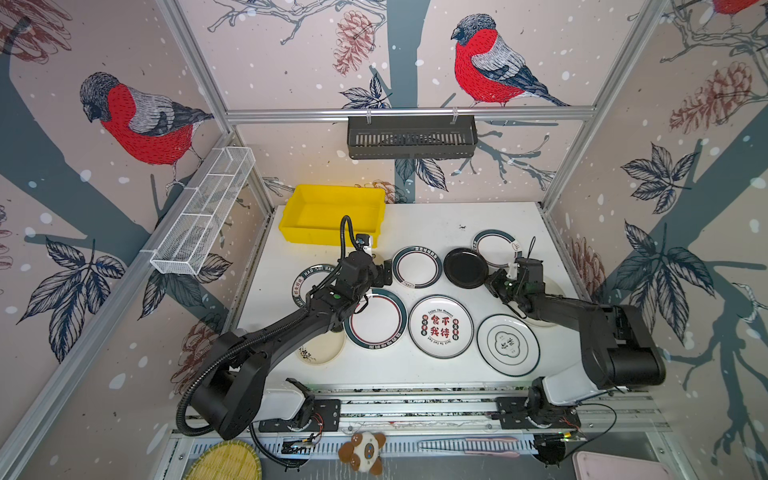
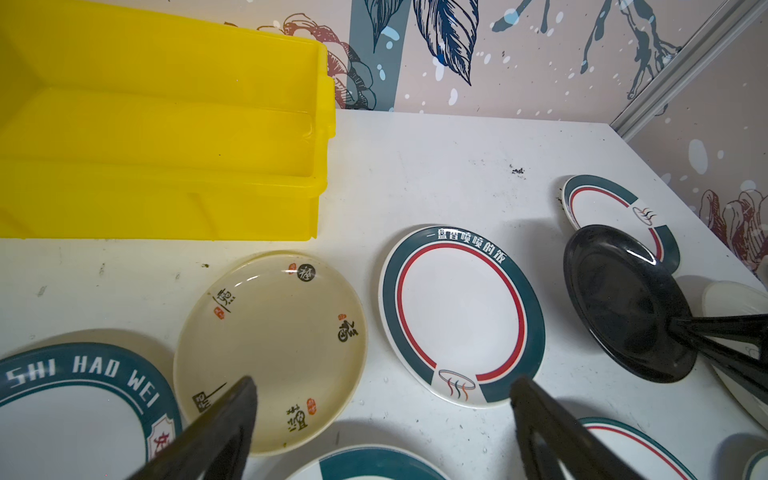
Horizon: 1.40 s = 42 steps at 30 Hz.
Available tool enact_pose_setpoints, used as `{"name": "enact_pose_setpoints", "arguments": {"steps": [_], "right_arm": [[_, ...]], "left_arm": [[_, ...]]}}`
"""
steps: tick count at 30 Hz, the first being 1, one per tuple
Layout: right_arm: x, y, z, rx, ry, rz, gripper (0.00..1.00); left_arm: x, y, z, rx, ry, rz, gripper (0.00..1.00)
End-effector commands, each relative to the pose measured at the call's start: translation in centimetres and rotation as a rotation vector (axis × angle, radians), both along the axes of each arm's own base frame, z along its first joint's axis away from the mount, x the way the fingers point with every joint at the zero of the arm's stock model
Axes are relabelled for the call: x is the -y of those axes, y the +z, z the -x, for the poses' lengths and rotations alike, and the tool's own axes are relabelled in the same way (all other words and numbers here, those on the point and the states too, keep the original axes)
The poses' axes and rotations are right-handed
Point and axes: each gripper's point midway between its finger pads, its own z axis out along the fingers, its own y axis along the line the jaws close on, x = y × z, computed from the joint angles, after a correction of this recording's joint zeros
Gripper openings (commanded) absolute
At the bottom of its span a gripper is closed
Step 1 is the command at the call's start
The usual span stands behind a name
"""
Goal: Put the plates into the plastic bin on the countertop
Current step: 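Grasp the black plate's edge with the right gripper and tilt it upright, then close the left gripper on the upright black plate held by the right gripper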
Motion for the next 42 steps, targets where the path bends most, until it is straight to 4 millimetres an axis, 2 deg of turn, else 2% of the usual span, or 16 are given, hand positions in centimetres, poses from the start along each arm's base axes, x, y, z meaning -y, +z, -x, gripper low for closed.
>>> {"name": "enact_pose_setpoints", "arguments": {"steps": [1,7,14,18,21,28,30,34,42], "right_arm": [[0.1,1.2,-0.1,0.027,0.000,0.019,0.02],[-0.5,3.5,0.3,0.074,0.031,0.032,0.02],[-2.9,7.1,0.4,0.156,0.107,0.029,0.02],[-3.7,7.5,0.5,0.162,0.127,0.023,0.02],[-4.1,7.6,0.5,0.172,0.144,0.033,0.02],[-5.5,8.4,0.5,0.211,0.192,0.042,0.02],[-5.6,8.6,0.6,0.217,0.196,0.040,0.02],[-5.9,8.9,0.7,0.232,0.211,0.040,0.02],[-6.8,9.9,1.0,0.282,0.250,0.040,0.03]], "left_arm": [[1.5,1.2,-0.5,0.020,-0.035,0.086,0.94],[4.8,1.8,-1.3,0.013,-0.136,0.211,0.90],[9.0,1.6,-1.7,-0.038,-0.246,0.319,0.78],[11.2,2.1,-1.5,-0.051,-0.342,0.400,0.69],[12.9,2.7,-0.8,-0.044,-0.435,0.448,0.68],[14.9,2.1,-0.4,-0.089,-0.526,0.537,0.57],[15.2,1.9,-0.6,-0.103,-0.529,0.558,0.48],[15.7,1.7,-0.9,-0.115,-0.536,0.562,0.41],[15.8,0.6,-1.3,-0.140,-0.512,0.544,0.37]]}}
